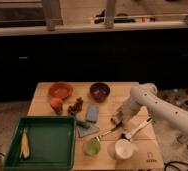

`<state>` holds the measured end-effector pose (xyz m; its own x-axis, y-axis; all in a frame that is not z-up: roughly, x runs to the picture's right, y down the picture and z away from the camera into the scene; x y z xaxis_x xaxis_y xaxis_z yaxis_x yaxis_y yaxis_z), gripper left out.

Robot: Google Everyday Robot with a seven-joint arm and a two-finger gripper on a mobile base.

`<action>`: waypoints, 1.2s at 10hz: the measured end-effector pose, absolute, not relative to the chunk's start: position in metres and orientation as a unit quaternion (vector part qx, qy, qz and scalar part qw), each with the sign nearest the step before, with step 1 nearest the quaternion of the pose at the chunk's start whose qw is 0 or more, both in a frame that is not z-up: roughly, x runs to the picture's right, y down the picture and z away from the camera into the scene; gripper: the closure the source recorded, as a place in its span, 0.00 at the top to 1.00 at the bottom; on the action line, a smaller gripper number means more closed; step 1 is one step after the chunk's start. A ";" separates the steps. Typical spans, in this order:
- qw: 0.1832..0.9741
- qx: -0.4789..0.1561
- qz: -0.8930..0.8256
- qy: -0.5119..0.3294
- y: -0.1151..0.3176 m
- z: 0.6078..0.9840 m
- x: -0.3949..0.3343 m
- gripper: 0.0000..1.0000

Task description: Place eraser in tray

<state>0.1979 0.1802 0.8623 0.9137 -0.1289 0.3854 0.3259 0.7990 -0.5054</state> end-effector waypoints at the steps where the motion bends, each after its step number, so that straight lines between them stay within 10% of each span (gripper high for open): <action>1: 0.933 -0.293 -0.122 -0.169 0.181 0.863 0.198 0.15; 3: 0.933 -0.293 -0.120 -0.171 0.184 0.863 0.200 0.00; 12: 0.933 -0.293 -0.133 -0.162 0.142 0.828 0.189 0.00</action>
<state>0.1894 0.1420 0.8281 0.9126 -0.1531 0.3792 0.3424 0.7930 -0.5040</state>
